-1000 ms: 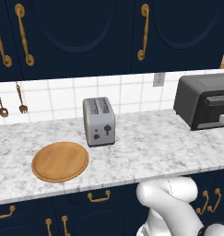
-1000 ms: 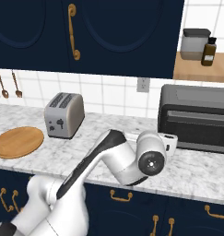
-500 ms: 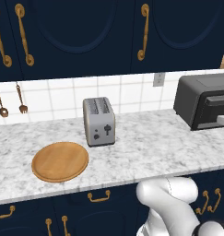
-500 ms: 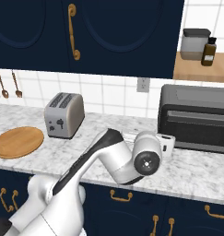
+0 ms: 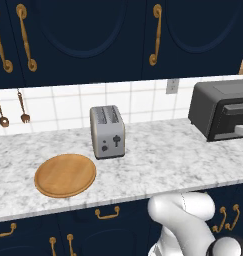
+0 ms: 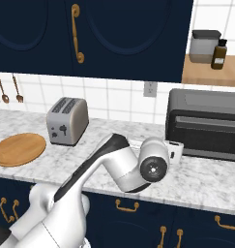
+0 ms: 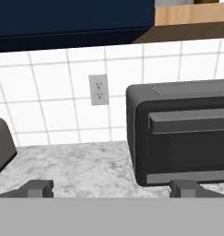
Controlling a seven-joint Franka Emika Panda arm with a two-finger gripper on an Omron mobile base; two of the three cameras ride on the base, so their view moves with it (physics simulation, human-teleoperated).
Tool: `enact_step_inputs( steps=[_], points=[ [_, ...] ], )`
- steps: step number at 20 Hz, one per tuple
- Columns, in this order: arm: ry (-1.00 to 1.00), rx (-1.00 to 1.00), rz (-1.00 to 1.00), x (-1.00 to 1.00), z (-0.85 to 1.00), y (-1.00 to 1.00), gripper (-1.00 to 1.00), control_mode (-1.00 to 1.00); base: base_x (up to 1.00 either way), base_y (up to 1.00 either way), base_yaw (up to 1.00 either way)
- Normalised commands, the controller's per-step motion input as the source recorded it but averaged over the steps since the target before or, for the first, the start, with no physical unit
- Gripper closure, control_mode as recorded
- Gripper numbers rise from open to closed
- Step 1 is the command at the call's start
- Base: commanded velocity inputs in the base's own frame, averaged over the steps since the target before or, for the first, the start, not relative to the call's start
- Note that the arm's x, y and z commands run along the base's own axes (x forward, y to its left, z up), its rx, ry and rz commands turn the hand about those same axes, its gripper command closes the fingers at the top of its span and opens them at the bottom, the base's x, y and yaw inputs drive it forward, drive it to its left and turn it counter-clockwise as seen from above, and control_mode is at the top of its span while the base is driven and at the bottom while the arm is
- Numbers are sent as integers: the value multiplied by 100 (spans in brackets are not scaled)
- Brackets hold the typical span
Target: Pick up the kebab skewer and baguette bread, and place them inside the toaster oven. Close the toaster oven door and start by setting the timer.
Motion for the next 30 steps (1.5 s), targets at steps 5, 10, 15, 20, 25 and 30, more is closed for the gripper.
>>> enact_step_inputs(
  steps=[5, 10, 15, 20, 25, 30],
  points=[
    [4, 0, 0, 0, 0, 14, -100, -100, 0, 0, 0],
    [0, -1, 0, -21, 0, 29, -100, -100, 0, 0, 0],
    [0, 0, 0, -9, 0, 10, -100, -100, 0, 0, 0],
    [0, 0, 0, -4, 0, 0, -100, 100, -9, -11, 0],
    [0, 0, 0, 0, 0, 0, -100, 100, -13, -76, 0],
    [0, 0, 0, 0, 0, 0, -100, 100, 0, -78, 0]
  ],
)
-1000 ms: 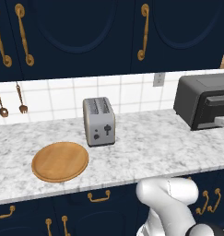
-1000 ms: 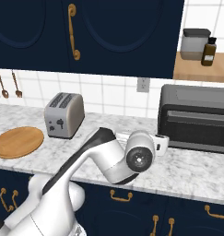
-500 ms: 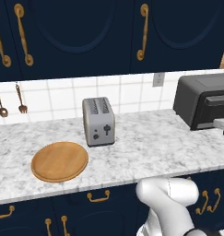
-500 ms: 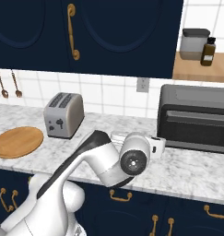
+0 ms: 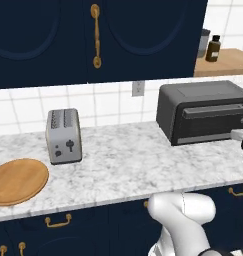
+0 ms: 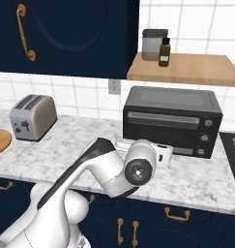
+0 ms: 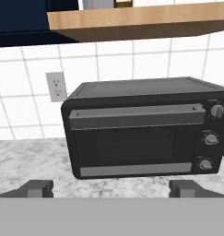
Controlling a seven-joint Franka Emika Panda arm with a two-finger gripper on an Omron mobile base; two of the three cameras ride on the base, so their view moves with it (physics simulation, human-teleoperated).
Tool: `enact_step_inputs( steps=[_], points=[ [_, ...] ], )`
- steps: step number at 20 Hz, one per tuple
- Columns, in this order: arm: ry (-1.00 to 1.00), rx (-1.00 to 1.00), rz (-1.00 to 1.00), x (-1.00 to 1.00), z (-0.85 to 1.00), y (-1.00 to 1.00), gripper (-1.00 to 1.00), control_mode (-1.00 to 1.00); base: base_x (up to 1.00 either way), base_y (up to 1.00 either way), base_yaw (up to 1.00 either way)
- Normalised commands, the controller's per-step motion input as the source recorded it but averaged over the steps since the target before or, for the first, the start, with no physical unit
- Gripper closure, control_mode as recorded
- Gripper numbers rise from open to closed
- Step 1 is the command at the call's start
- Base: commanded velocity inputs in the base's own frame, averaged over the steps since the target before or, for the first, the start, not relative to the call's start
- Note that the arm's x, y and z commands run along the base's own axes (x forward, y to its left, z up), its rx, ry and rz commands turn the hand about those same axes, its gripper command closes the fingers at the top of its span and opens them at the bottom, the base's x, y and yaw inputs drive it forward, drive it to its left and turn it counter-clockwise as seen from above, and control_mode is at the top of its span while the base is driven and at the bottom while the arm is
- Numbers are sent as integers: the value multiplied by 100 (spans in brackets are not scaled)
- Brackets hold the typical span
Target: Pick up the kebab skewer and baguette bread, and place them inside the toaster oven. Close the toaster oven door and start by setting the timer.
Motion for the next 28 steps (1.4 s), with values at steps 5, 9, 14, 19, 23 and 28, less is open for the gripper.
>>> enact_step_inputs(
  steps=[5, 9, 14, 19, 23, 28],
  points=[
    [0, 0, 0, 0, 0, 0, -100, 100, 0, -51, -5],
    [0, 0, 0, 0, 0, 0, -100, 100, 0, -40, -1],
    [0, 0, 0, 0, 0, 0, -100, 100, 9, -18, -5],
    [0, 0, 0, 0, 0, 0, -100, 100, 31, 0, -2],
    [0, 0, 0, 0, 0, 0, -100, 100, 46, 0, 0],
    [0, 0, 0, 0, -1, 0, -100, -100, 9, 0, 0]
  ],
)
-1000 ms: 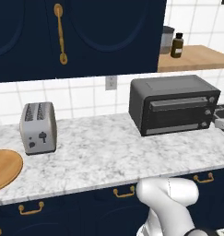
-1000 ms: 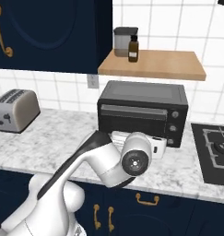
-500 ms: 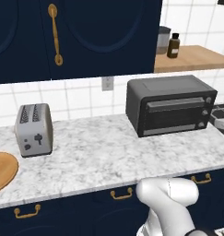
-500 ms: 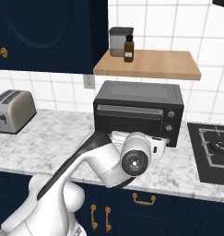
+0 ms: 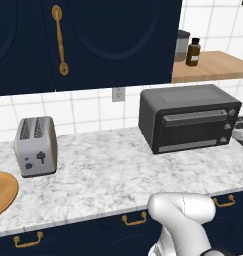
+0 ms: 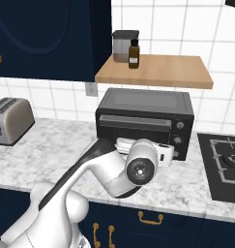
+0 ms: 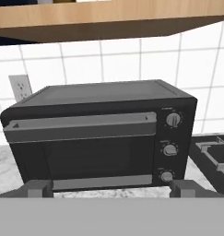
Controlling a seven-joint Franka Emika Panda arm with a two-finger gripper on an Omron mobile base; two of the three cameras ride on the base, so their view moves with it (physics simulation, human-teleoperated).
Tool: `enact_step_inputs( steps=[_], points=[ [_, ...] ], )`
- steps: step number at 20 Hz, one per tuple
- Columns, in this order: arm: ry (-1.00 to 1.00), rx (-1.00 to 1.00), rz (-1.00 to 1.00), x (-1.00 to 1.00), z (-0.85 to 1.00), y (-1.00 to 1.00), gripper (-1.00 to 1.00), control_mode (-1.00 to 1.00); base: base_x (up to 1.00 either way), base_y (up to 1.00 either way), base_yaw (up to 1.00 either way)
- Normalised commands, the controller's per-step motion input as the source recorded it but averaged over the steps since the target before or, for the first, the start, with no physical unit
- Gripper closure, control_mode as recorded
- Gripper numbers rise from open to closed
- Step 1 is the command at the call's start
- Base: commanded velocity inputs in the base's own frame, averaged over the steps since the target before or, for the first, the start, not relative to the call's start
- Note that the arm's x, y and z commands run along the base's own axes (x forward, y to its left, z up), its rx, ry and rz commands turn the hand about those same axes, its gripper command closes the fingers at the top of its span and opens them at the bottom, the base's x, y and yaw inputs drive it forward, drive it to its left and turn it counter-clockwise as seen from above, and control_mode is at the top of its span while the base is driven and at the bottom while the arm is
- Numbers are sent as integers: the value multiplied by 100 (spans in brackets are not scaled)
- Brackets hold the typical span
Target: Pick up the kebab skewer and baguette bread, and place them inside the toaster oven. Close the toaster oven door and start by setting the timer.
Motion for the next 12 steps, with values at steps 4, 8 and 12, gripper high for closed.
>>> enact_step_inputs(
  steps=[4, 8, 12],
  points=[
    [0, 0, 0, 0, -34, -17, -100, -100, 0, 0, 0],
    [0, 0, 0, 0, -39, -32, -100, -100, 0, 0, 0],
    [0, 0, 0, 0, -24, -10, -100, -100, 0, 0, 0]
  ],
)
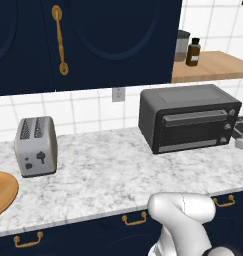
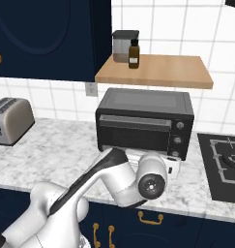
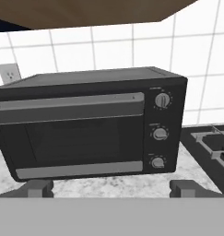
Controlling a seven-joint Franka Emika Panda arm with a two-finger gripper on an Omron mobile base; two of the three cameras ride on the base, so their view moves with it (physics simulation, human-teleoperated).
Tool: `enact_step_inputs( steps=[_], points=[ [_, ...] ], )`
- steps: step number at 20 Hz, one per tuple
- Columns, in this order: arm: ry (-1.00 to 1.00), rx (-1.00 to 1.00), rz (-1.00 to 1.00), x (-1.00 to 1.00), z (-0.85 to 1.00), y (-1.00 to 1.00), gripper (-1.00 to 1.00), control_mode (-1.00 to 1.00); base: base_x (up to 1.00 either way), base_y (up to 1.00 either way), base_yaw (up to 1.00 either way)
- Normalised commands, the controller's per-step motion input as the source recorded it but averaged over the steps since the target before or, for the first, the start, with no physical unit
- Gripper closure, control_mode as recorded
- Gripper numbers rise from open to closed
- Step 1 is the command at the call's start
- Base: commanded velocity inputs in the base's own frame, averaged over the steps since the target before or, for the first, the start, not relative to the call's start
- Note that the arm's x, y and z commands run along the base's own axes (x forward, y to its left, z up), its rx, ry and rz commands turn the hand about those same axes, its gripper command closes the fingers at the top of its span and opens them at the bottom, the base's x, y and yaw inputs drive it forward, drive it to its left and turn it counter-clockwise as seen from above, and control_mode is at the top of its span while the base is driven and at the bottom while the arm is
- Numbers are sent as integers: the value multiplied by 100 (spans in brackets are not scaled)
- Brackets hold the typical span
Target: Pick up the kebab skewer and baguette bread, and place them inside the toaster oven. Close the toaster oven door and start by setting the timer.
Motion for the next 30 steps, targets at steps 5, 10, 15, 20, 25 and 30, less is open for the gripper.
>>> enact_step_inputs(
  steps=[5, 10, 15, 20, 25, 30],
  points=[
    [0, 0, 0, 9, -21, -13, -100, -100, 0, 0, 0],
    [0, 0, 0, 43, -8, -19, -100, -100, 0, 0, 0],
    [-11, 0, 0, 19, -3, -27, -100, -100, 0, 0, 0],
    [-16, 0, 0, 0, 0, -24, -100, -100, 0, 0, 0],
    [-2, 13, -1, 0, 0, -17, -100, -100, 0, 0, 0],
    [0, 25, -8, 14, 0, -7, -100, -100, 0, 0, 0]
  ],
)
